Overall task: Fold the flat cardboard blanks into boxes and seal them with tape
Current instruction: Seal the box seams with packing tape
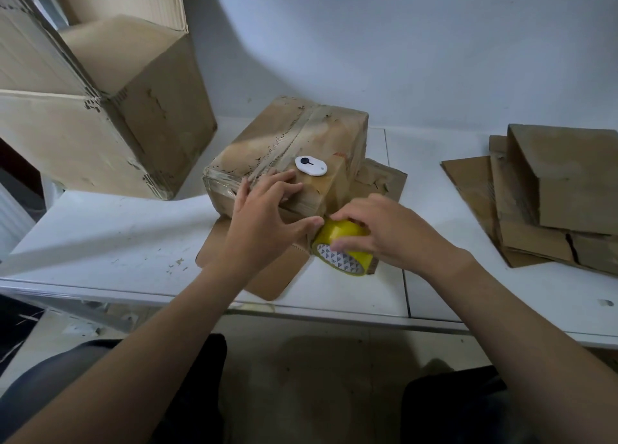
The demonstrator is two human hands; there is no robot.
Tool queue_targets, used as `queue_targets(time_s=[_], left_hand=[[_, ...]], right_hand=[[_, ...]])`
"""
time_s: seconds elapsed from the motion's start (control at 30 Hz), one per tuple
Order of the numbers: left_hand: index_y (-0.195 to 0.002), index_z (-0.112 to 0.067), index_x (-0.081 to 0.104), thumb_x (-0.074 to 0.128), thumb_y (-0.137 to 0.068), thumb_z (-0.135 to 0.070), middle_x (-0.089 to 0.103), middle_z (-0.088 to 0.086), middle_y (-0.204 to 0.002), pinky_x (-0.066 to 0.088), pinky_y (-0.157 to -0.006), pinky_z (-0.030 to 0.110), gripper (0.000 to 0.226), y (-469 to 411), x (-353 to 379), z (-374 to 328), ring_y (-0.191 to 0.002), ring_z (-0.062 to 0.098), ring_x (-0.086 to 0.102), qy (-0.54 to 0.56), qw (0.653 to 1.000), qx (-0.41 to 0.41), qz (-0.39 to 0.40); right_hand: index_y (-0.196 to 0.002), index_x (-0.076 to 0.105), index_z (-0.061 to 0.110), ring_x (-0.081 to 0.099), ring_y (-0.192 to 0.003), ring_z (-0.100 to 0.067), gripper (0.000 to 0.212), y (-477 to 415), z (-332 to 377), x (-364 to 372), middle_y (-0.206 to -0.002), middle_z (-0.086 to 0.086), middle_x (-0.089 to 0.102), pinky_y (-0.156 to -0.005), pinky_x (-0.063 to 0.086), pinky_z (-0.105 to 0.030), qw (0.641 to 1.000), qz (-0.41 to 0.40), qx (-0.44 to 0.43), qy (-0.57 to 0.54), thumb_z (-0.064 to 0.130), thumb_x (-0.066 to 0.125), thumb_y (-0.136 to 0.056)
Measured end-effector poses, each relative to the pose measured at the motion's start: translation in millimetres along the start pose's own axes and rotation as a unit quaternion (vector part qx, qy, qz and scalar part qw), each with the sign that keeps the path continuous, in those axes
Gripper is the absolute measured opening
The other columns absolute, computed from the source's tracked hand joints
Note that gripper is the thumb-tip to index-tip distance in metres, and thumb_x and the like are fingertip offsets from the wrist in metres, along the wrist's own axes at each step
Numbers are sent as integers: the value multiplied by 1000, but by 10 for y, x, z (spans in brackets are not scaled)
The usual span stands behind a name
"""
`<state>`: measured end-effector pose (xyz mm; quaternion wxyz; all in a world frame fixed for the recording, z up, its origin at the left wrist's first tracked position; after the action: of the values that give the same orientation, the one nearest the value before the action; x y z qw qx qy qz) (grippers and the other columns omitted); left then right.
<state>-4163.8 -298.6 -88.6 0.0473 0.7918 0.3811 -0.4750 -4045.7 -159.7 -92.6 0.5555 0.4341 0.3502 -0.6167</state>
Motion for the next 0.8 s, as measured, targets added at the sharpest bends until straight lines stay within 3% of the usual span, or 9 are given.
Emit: queue_targets(time_s=[0.1, 0.17, 0.23, 0.3, 0.4, 0.5, 0.6, 0.7, 0.8], left_hand=[[-133, -22, 63, 70, -74, -64, 41, -3, -158, 0, -124, 58, 73, -8, 41, -40, -155, 21, 12, -13, 1000, -23, 4], [-128, -33, 65, 76, -72, -63, 30, 4, -164, 1, -122, 63, 64, 23, -8, -11, -156, 29, 3, -26, 997, -73, -19], [-121, -39, 63, 79, -70, -62, 12, 9, -168, 2, -120, 65, 58, 98, -17, 41, -154, 34, -9, -4, 988, -153, -31], [-119, -34, 58, 81, -70, -60, 2, 12, -168, 3, -121, 63, 60, 149, 30, 49, -154, 33, -16, 24, 981, -192, -29], [-117, -33, 54, 78, -67, -66, 3, 13, -168, 6, -121, 62, 65, 146, 40, 58, -154, 34, -16, -1, 980, -198, -30], [-109, -42, 48, 77, -64, -72, 1, 5, -169, 18, -115, 71, 61, 159, 63, 124, -154, 42, -5, -10, 976, -218, -12], [-102, -45, 43, 76, -61, -69, 1, 4, -169, 41, -107, 62, 58, 162, 106, 126, -153, 43, 12, 27, 980, -194, -22], [-104, -36, 46, 77, -63, -59, 13, 10, -167, 39, -111, 58, 56, 131, 141, 101, -155, 36, 7, 38, 986, -155, -38], [-102, -28, 52, 78, -62, -54, 34, 7, -159, 42, -109, 55, 54, 53, 139, 52, -156, 23, 9, 67, 990, -118, -28]], right_hand=[[-106, 71, 34, 53, -98, -13, 43, -127, 1, -250, -103, 15, 61, -77, 45, -33, 994, -110, -18, -15, 62, 39, -97], [-108, 71, 29, 55, -100, -15, 31, -242, -28, -373, -106, 10, 63, -80, 45, -31, 981, -190, -9, -33, 45, 45, -103], [-119, 71, 26, 50, -106, -14, 31, -375, -25, -428, -115, 8, 62, -74, 37, -18, 973, -225, 27, -50, 41, 48, -104], [-129, 67, 27, 43, -115, -13, 36, -514, -5, -423, -126, 7, 57, -70, 30, -15, 971, -225, 73, -45, 45, 50, -103], [-134, 63, 28, 36, -129, -23, 48, -697, -11, -355, -138, 2, 50, -88, 45, -30, 970, -209, 124, -32, 57, 53, -97], [-122, 66, 32, 34, -127, -26, 46, -805, -56, -309, -134, 0, 49, -96, 40, -35, 967, -196, 160, -26, 64, 57, -91], [-105, 64, 30, 36, -124, -23, 36, -804, -65, -357, -118, 7, 51, -96, 42, -36, 966, -196, 153, -71, 58, 69, -85], [-95, 59, 30, 51, -104, -16, 22, -709, -55, -451, -95, 18, 51, -86, 53, -40, 965, -206, 100, -125, 44, 74, -85], [-94, 51, 31, 57, -85, -14, 21, -584, -86, -492, -95, 9, 62, -67, 51, -38, 973, -174, 67, -136, 41, 69, -89]])
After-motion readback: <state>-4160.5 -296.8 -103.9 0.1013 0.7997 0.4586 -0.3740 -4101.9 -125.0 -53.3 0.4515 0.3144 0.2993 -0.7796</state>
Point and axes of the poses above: each hand's wrist, its own y-axis away from the middle knuckle, its own x-axis out of the palm, z = x × y, the point moved 8 cm from there along -y, towards the middle knuckle
